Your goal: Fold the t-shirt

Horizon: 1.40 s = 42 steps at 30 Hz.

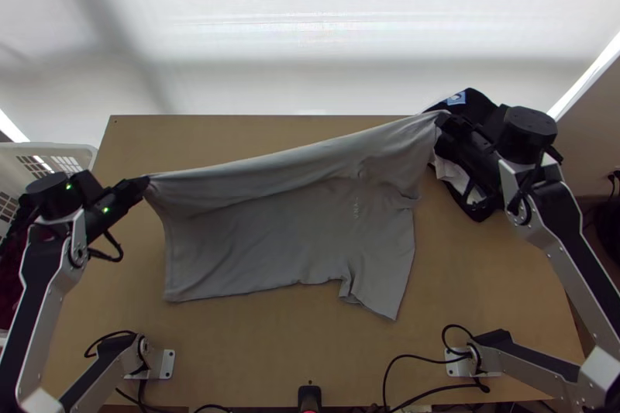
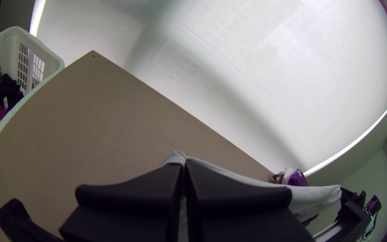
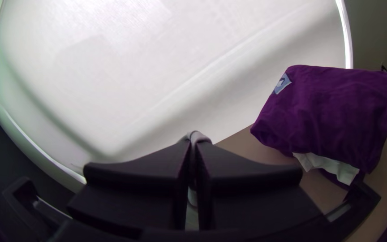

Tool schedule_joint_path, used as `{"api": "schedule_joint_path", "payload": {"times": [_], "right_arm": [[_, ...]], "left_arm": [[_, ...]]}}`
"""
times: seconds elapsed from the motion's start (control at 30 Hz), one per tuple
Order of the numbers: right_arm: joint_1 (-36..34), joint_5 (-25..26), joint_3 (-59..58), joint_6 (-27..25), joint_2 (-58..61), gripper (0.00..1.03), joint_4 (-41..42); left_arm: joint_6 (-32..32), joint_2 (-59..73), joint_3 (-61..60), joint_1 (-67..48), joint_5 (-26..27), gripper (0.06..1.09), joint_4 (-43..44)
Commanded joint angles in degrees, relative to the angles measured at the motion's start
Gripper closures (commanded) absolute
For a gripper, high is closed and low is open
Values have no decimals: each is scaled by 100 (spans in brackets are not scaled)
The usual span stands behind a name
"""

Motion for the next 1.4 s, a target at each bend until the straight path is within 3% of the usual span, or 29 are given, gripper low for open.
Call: {"api": "schedule_joint_path", "payload": {"times": [0.0, 0.43, 0.57, 0.83, 0.9, 0.93, 0.97, 1.17, 1.3, 1.37], "right_arm": [[-114, 19, -5, 214, 302, 100, 469], [35, 45, 452, 188, 1155, 100, 882], [246, 80, 470, 196, 1621, 100, 1041], [598, 212, 742, 188, 2552, 100, 1339], [633, 221, 821, 188, 2605, 100, 1348], [659, 221, 848, 179, 2623, 100, 1339], [677, 230, 874, 170, 2640, 100, 1348], [712, 239, 944, 109, 2667, 100, 1339], [686, 247, 927, 73, 2640, 100, 1339], [659, 256, 927, 73, 2640, 100, 1339]], "left_arm": [[144, 891, 29, 56, -31, 105, 568], [-93, 3783, 1751, -208, -269, 103, 1104], [-199, 4047, 1989, -199, -260, 64, 1086], [-313, 3932, 1822, -225, -146, 57, 1060], [-216, 3836, 1822, -225, 21, 26, 875], [-32, 3783, 1857, -225, 92, 18, 700], [91, 3704, 1892, -225, 118, 16, 497], [355, 3141, 2015, -295, 470, 18, -847], [153, 2930, 1980, -375, 478, 38, -1296], [-58, 2948, 1883, -366, 478, 56, -1313]]}}
